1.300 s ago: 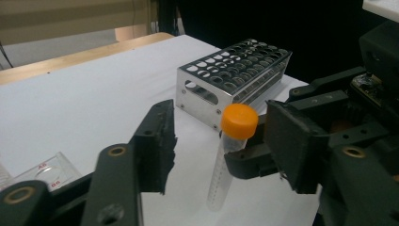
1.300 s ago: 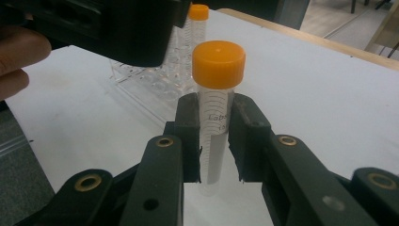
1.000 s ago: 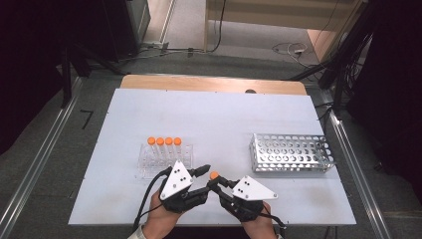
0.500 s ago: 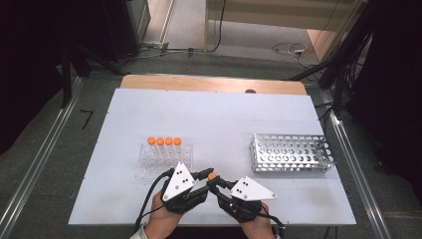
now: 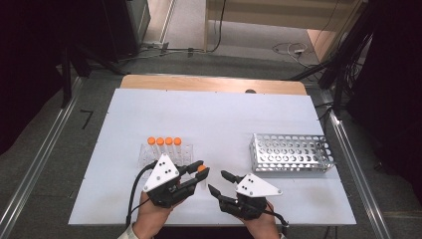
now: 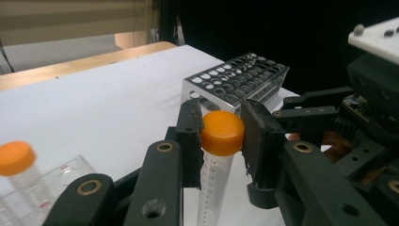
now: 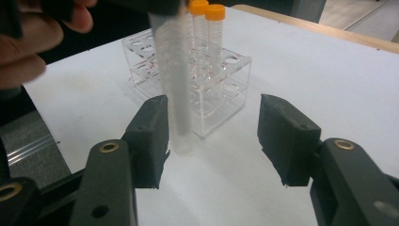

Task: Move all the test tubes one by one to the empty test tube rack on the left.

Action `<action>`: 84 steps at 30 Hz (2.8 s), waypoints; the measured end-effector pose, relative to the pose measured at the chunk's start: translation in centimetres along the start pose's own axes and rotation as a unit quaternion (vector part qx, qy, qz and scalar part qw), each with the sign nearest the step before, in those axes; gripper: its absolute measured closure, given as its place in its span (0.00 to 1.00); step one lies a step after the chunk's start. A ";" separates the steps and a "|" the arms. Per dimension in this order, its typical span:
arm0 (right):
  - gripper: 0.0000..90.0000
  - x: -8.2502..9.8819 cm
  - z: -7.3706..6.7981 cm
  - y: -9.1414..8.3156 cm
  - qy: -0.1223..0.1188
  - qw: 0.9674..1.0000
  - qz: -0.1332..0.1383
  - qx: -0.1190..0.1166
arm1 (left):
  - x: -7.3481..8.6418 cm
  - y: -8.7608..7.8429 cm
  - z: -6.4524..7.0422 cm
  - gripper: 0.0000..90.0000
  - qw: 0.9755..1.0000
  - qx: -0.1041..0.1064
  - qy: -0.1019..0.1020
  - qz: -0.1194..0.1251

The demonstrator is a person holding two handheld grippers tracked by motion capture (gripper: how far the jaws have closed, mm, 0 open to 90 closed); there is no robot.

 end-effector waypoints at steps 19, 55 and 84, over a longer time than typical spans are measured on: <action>0.42 0.0 2.8 -1.8 0.026 0.999 0.008 0.026 | -2.0 -5.5 -6.1 0.77 0.996 -0.075 -0.047 0.030; 0.25 0.3 3.5 -1.4 0.039 0.998 -0.008 0.045 | 0.6 -6.8 -13.4 0.77 0.969 -0.243 -0.041 0.017; 0.26 0.3 3.6 -1.6 0.040 0.998 -0.007 0.049 | 3.4 -4.5 -13.6 0.77 0.967 -0.254 -0.025 -0.004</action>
Point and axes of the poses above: each handheld gripper's, and its own axes: y roughly forward along the jaws, x roughly out of its underside, z roughly to its right, the point moved 5 cm from there along y, roughly forward along the jaws, and after that the axes turned 8 degrees about y, right-handed, at the moved point
